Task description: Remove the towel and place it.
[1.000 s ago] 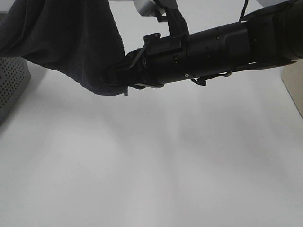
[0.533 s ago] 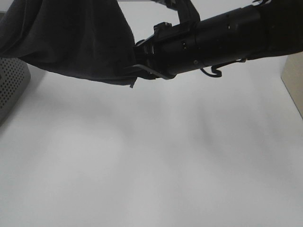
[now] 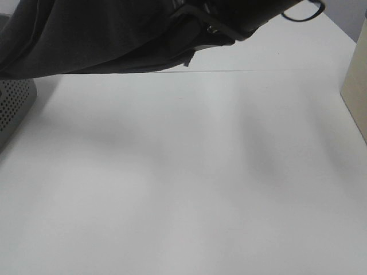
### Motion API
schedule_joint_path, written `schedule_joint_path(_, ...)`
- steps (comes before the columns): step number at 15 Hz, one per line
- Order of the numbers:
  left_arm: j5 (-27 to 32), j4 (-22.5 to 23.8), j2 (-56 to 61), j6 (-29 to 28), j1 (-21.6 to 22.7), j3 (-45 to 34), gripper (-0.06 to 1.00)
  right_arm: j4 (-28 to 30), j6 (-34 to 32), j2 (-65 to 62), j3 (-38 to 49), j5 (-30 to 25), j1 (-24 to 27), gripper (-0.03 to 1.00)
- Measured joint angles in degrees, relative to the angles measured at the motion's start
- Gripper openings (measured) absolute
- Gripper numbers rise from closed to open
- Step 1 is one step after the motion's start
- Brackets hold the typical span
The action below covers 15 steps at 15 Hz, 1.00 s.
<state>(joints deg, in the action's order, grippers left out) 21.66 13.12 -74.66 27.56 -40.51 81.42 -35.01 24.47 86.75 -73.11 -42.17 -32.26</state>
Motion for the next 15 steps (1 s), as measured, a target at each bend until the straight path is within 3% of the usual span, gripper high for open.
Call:
schedule_joint_path(3,-0.4,-0.1,0.0,-5.8,0.0,0.0,0.0,16.3,-15.1,0.0,-9.4,-11.3,0.0,0.01)
schedule_joint_path(7,-1.4,-0.1,0.0,-13.5,0.0,0.0,0.0,29.5,-21.4,0.0,-20.8,-20.4,0.0,0.01)
schedule_joint_path(8,-2.5,-0.1,0.0,-14.1,0.0,0.0,0.0,32.9,-22.3,0.0,-23.3,-21.3,0.0,0.01)
schedule_joint_path(9,-5.4,0.1,0.0,-14.4,0.0,0.0,0.0,40.5,-24.5,0.0,-28.6,-22.1,0.0,0.01)
schedule_joint_path(12,-9.9,0.3,0.0,-14.4,0.0,0.0,0.0,48.1,-27.0,0.0,-34.3,-21.8,0.0,0.01)
schedule_joint_path(15,-14.7,0.2,-0.1,-14.4,0.3,0.0,0.0,51.1,-27.0,-0.1,-37.9,-17.4,0.0,0.01)
